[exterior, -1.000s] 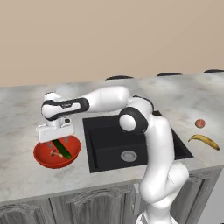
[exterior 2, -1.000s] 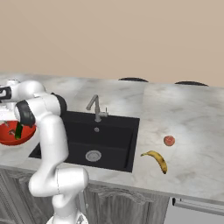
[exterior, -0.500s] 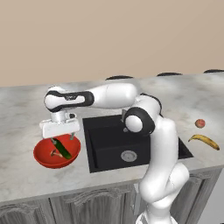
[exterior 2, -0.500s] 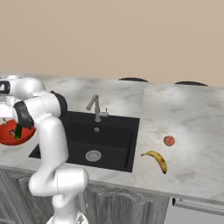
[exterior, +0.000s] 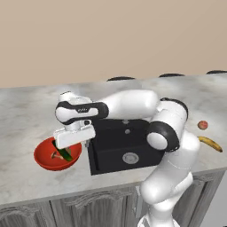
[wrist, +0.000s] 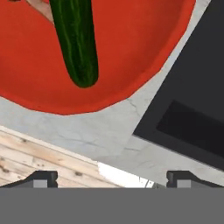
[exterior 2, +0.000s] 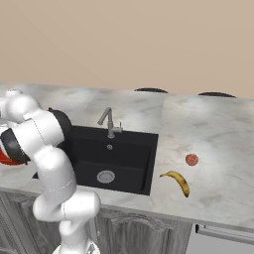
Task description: There is a mixed pile of frozen fruits and vegetables on the counter. Locate all the frozen vegetables and place the items in a bowl on the counter. Take all the frozen fruits and defrost them in a running sink.
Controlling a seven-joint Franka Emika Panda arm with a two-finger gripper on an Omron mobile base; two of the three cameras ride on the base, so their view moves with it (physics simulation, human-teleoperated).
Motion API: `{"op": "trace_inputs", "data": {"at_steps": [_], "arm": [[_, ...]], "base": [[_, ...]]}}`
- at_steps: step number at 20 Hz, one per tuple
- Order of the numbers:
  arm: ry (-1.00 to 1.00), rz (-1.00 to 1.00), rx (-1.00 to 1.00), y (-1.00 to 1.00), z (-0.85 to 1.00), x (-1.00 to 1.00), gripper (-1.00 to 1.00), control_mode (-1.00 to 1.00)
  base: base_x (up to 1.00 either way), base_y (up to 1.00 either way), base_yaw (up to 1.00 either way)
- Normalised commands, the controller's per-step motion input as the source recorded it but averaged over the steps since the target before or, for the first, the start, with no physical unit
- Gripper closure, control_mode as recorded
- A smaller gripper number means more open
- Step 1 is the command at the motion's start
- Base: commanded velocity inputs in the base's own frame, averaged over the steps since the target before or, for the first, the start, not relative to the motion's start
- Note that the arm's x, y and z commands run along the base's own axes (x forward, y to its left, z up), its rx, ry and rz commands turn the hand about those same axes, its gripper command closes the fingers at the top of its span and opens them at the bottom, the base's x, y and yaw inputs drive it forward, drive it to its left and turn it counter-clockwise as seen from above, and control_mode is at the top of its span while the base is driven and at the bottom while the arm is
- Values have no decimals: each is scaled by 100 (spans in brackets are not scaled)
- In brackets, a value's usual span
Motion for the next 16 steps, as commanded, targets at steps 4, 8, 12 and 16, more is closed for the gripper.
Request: {"op": "trace_inputs", "data": {"at_steps": [4,8,12,16], "arm": [[-1,-2,4,-74,-7,-23,-100,-100],[11,-3,3,-86,-6,6,-100,-100],[5,6,5,-88,0,3,-100,-100],[-13,17,4,-72,-2,-2,-100,-100]], "base": [[0,0,0],[0,0,0],[0,0,0],[0,0,0]]}}
